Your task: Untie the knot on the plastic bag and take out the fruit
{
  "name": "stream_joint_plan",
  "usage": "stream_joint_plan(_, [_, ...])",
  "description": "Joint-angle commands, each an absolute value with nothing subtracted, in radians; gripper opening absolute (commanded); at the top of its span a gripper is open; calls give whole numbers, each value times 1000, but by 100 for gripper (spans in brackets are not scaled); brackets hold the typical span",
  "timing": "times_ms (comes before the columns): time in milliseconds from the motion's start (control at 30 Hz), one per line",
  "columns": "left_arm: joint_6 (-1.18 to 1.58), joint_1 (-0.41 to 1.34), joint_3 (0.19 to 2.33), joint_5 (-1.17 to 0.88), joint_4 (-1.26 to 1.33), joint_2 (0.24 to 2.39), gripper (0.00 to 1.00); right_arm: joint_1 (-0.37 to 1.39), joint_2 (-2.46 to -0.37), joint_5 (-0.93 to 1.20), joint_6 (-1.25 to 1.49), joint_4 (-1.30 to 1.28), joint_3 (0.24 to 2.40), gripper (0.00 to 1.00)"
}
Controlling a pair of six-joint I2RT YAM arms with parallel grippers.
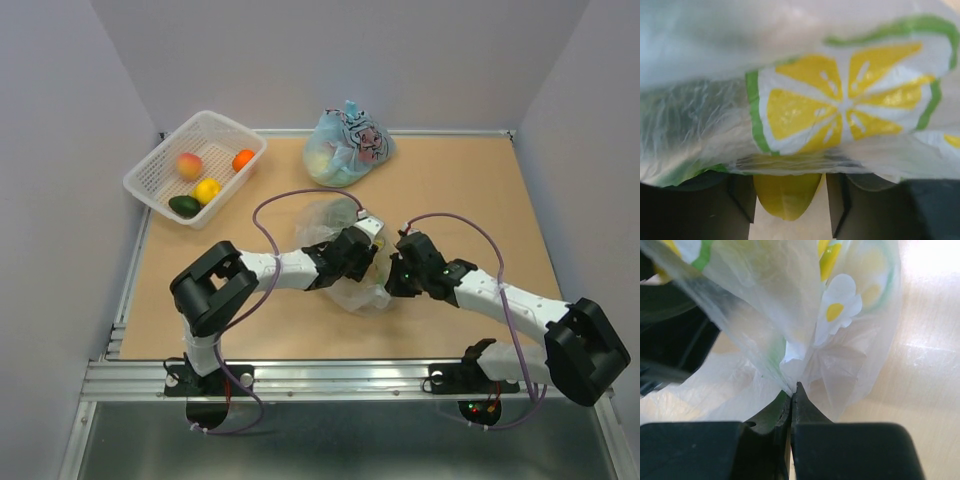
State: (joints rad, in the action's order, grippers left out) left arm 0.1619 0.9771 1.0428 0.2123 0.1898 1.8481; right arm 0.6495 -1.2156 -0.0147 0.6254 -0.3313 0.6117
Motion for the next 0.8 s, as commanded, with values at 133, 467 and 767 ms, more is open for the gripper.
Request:
stream_joint_plan(133, [179, 976, 899, 152, 209, 1580, 22, 653, -1184, -176, 634, -342, 693, 1])
stream_joint_plan(467, [189, 991, 732, 5, 147, 1261, 22, 626, -1278, -284, 597, -385, 810, 1])
stream_joint_plan(767, [261, 957, 850, 34, 167, 1069, 22, 624, -1359, -195, 604, -383, 805, 1])
